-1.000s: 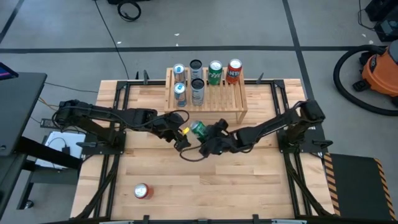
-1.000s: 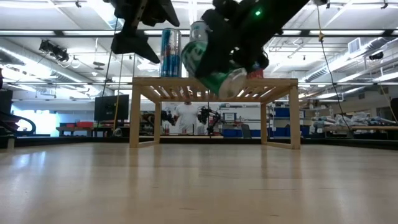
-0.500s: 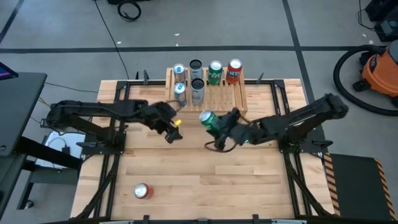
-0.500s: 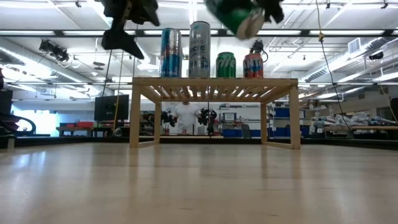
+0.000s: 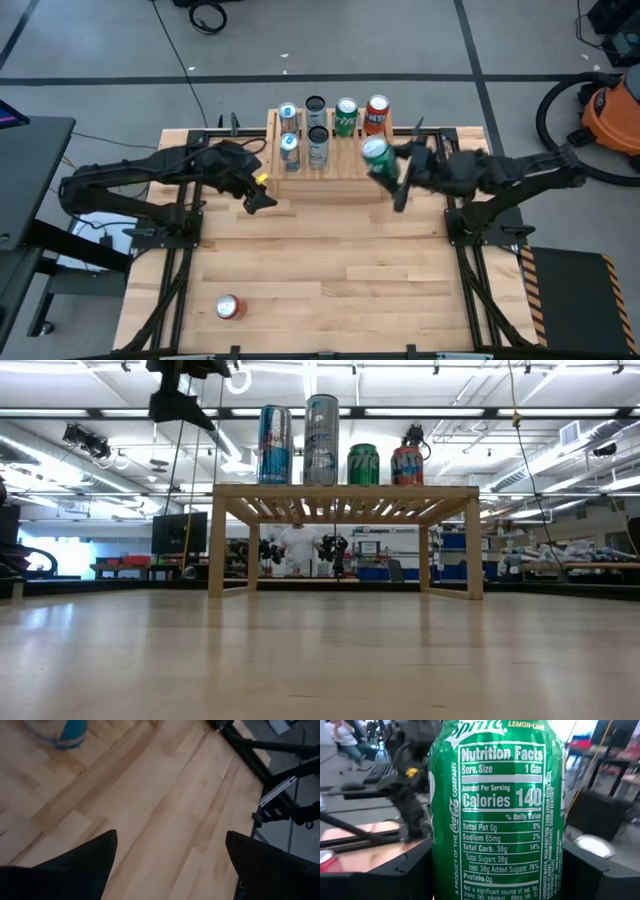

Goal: Place canned beverage on shelf
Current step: Put the green soda can aligned with the other green soda can on the shelf

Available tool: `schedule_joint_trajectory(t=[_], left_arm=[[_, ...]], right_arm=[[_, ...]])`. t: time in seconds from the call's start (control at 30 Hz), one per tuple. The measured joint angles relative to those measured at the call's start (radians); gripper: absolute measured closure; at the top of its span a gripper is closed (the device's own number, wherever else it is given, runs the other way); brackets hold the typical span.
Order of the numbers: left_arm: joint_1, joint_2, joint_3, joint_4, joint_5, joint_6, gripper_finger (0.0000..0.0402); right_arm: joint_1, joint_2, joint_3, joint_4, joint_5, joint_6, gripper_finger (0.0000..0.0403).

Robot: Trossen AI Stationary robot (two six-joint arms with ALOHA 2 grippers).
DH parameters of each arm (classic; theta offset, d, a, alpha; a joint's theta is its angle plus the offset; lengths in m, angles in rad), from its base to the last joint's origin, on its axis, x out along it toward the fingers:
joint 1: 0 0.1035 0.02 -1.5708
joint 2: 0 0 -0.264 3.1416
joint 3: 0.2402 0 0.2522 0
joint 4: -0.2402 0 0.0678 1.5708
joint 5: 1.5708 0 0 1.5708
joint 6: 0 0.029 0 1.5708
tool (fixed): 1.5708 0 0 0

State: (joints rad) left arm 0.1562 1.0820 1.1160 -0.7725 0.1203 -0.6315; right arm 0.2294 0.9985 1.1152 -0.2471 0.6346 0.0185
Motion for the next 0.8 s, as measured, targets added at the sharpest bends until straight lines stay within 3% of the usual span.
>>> schedule_joint_trajectory(t=[0.23, 0.43, 0.5, 0.7, 0.8], left_arm=[[0.0, -0.047, -0.001, -0.035, -0.001, -0.006, 0.0028], [0.0, -0.056, -0.001, -0.033, -0.002, -0.012, 0.0028], [0.0, -0.056, -0.001, -0.034, -0.002, -0.017, 0.0028], [0.0, -0.056, -0.001, -0.029, -0.01, -0.037, 0.0028], [0.0, -0.056, -0.001, -0.029, -0.013, -0.038, 0.0028]], right_arm=[[-0.052, -0.138, 0.0, 0.011, -0.022, -0.138, 0.0092], [-0.086, -0.285, -0.012, 0.003, -0.183, -0.184, 0.0092], [-0.089, -0.327, -0.038, -0.005, -0.233, -0.202, 0.0092], [-0.09, -0.466, -0.184, -0.002, -0.252, -0.224, 0.0092], [-0.09, -0.526, -0.293, 0.07, -0.299, -0.22, 0.0092]])
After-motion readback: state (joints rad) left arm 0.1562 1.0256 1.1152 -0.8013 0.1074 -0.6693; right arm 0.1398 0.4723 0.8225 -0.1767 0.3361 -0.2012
